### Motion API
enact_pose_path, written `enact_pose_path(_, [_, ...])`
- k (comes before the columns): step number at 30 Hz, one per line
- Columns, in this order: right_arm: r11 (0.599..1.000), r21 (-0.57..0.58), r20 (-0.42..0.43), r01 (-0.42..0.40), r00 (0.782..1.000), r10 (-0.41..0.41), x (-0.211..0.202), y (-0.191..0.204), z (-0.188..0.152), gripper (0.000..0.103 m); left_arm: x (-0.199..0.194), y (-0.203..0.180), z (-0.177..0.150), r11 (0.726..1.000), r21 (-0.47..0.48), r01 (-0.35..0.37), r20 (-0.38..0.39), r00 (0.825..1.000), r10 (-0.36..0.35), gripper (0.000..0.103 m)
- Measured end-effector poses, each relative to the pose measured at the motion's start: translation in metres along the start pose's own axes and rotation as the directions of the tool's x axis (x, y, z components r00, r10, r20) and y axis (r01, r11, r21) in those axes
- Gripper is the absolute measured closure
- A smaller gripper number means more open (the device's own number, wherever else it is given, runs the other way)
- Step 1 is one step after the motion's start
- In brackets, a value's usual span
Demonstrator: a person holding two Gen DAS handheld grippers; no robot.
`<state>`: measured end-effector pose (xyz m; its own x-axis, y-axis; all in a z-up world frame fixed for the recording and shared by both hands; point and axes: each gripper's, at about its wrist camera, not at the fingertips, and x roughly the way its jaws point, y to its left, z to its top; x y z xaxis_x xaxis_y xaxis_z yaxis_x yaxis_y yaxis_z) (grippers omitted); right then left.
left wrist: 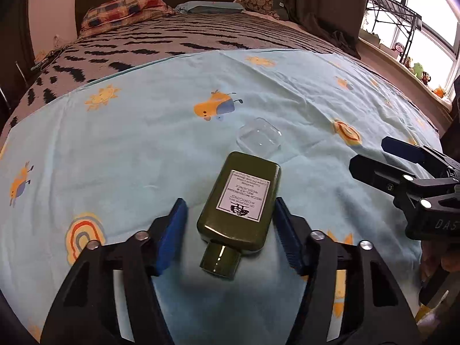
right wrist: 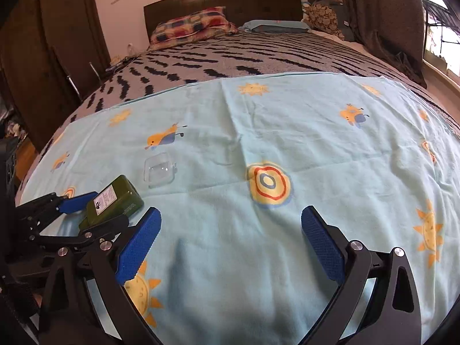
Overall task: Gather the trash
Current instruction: 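Grasp the green bottle with the left tool, then grasp the clear plastic box with the right tool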
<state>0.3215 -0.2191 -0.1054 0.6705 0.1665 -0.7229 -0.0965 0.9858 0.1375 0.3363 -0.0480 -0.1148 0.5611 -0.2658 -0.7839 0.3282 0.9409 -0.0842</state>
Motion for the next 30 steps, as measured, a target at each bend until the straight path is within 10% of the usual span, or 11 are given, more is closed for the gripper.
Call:
enact_pose_path(17, [0.994, -0.063, -0.06, -0.087, 0.995, 0.083, 0.048, 0.055, 0.026, 0.006, -0.014, 0.051, 0.007, 0.995, -0.023, -0.101, 0.014, 0.995, 0.102, 0.059])
enact_pose_path(30, [0.993, -0.1, -0.108, -0.07, 0.992, 0.059, 0.082, 0.076, 0.036, 0.038, -0.015, 0.071, 0.004, 0.995, -0.059, -0.078, 0.013, 0.997, 0.079, 0.059])
